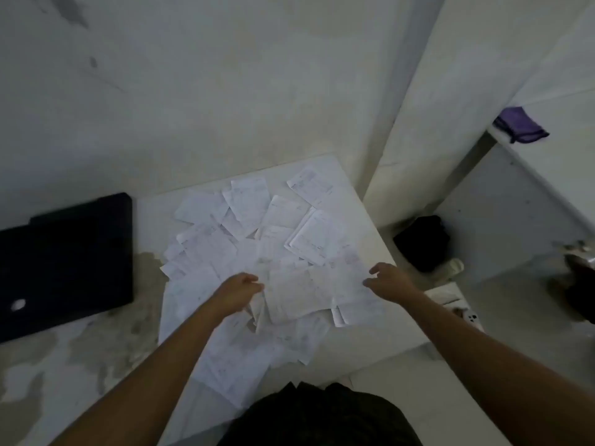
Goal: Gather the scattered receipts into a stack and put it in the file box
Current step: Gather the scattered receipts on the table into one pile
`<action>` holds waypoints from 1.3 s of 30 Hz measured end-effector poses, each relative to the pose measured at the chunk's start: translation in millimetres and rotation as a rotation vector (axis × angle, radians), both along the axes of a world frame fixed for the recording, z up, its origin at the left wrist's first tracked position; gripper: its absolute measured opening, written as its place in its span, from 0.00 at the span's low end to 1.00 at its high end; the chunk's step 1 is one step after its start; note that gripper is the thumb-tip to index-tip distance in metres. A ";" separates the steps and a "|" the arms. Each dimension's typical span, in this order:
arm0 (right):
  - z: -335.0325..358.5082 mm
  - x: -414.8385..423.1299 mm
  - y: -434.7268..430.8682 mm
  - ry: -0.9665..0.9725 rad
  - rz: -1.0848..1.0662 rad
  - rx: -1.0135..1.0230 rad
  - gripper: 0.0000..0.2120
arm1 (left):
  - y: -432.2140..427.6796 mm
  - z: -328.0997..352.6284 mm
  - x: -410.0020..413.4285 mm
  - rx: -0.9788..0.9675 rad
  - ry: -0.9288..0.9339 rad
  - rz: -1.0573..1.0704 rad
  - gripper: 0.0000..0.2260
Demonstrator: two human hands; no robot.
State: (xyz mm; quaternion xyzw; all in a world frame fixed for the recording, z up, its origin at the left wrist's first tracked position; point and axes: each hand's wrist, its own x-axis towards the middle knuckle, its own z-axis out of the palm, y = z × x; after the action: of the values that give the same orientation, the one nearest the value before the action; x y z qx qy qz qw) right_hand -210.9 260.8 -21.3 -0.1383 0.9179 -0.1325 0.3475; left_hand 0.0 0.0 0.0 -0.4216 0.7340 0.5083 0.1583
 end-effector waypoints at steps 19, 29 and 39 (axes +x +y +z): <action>-51.7 16.0 1.2 0.055 -0.407 -0.189 0.14 | 65.4 -56.1 27.6 -0.070 -0.109 -0.250 0.30; -46.9 -10.4 42.0 -0.113 -0.905 -0.602 0.16 | 78.3 -68.9 34.7 -0.100 -0.031 -0.170 0.30; -37.7 10.9 -34.8 -0.108 0.000 -0.458 0.10 | 84.1 -68.8 36.5 -0.080 0.016 -0.092 0.29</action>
State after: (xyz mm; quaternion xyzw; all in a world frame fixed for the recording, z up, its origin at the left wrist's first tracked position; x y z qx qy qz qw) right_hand -200.1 226.0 -59.0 -0.2063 0.8439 -0.3446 0.3558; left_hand 36.5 84.1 -68.8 -0.3894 0.7736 0.4741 0.1586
